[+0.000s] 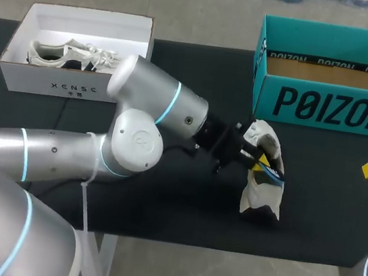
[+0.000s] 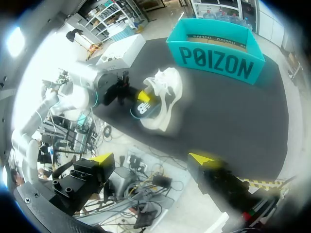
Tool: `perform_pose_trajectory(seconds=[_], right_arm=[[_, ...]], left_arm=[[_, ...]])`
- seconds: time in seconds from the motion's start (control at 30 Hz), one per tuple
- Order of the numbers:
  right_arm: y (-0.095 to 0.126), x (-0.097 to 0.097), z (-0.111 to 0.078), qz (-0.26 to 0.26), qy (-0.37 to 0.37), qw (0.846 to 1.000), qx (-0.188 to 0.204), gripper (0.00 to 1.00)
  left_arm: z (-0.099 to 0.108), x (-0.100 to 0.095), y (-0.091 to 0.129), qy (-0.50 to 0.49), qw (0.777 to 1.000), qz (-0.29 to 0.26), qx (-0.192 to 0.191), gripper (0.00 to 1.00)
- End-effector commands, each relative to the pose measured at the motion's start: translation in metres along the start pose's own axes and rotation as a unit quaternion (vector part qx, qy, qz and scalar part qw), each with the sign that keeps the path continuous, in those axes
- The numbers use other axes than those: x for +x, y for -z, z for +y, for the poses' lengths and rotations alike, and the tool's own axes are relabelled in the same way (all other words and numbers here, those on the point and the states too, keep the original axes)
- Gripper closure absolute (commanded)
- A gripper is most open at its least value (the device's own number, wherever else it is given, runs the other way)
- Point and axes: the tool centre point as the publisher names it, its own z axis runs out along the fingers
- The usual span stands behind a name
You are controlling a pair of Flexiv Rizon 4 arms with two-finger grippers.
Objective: Take the shoe out of the shoebox, open the shoe tongue, remove and reinsert the insole, then place the shoe into the shoebox
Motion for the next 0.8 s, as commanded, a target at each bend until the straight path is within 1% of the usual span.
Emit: perform_pose_trajectory(seconds=[0.03, 0.1, 0.2, 0.3, 0.33, 0.37, 0.47, 0.5, 0.57, 0.6, 0.63, 0.7, 0.73, 0.8], right_arm=[[-0.001, -0.001, 0.002, -0.001, -0.001, 1.0, 0.002, 0.0], [-0.001, -0.001, 0.002, -0.001, -0.001, 1.0, 0.002, 0.0], [-0.001, -0.001, 0.002, -0.001, -0.001, 1.0, 0.002, 0.0], [-0.001, -0.001, 0.002, -0.001, -0.001, 1.0, 0.002, 0.0], [-0.001, -0.001, 0.002, -0.001, -0.001, 1.0, 0.002, 0.0], [-0.001, -0.001, 0.002, -0.001, -0.001, 1.0, 0.002, 0.0], [-0.001, -0.001, 0.002, -0.001, -0.001, 1.0, 0.002, 0.0], [-0.001, -0.001, 0.002, -0.001, -0.001, 1.0, 0.002, 0.0], [-0.001, -0.001, 0.002, -0.001, -0.001, 1.0, 0.002, 0.0], [-0.001, -0.001, 0.002, -0.001, -0.001, 1.0, 0.002, 0.0], [-0.001, -0.001, 0.002, -0.001, -0.001, 1.0, 0.002, 0.0], [-0.001, -0.001, 0.002, -0.001, -0.001, 1.0, 0.002, 0.0], [-0.001, -0.001, 0.002, -0.001, -0.001, 1.0, 0.002, 0.0], [-0.001, -0.001, 0.002, -0.001, -0.001, 1.0, 0.002, 0.0]], left_arm=[[0.009, -0.002, 0.001, 0.004, 1.0, 0.021, -0.012, 1.0], [0.014, 0.003, -0.002, 0.012, 1.0, 0.026, -0.012, 1.0], [0.015, 0.013, -0.009, 0.026, 0.999, 0.027, -0.004, 1.0], [0.011, 0.018, -0.011, 0.033, 0.999, 0.023, 0.005, 1.0], [0.011, 0.019, -0.011, 0.034, 0.999, 0.021, 0.006, 0.89], [0.009, 0.019, -0.009, 0.036, 0.999, 0.017, 0.007, 0.75], [0.005, 0.017, -0.002, 0.036, 0.999, 0.008, 0.007, 0.53], [0.004, 0.015, 0.001, 0.035, 0.999, 0.005, 0.006, 0.51], [0.003, 0.012, 0.006, 0.034, 0.999, 0.0, 0.006, 0.52], [0.001, 0.01, 0.009, 0.033, 0.999, -0.003, 0.007, 0.63], [-0.001, 0.008, 0.012, 0.032, 0.999, -0.007, 0.007, 0.69], [-0.007, 0.006, 0.014, 0.031, 0.999, -0.011, 0.009, 0.73], [-0.009, 0.005, 0.014, 0.03, 0.999, -0.013, 0.01, 0.73], [-0.014, 0.004, 0.013, 0.03, 0.999, -0.014, 0.012, 0.68]])
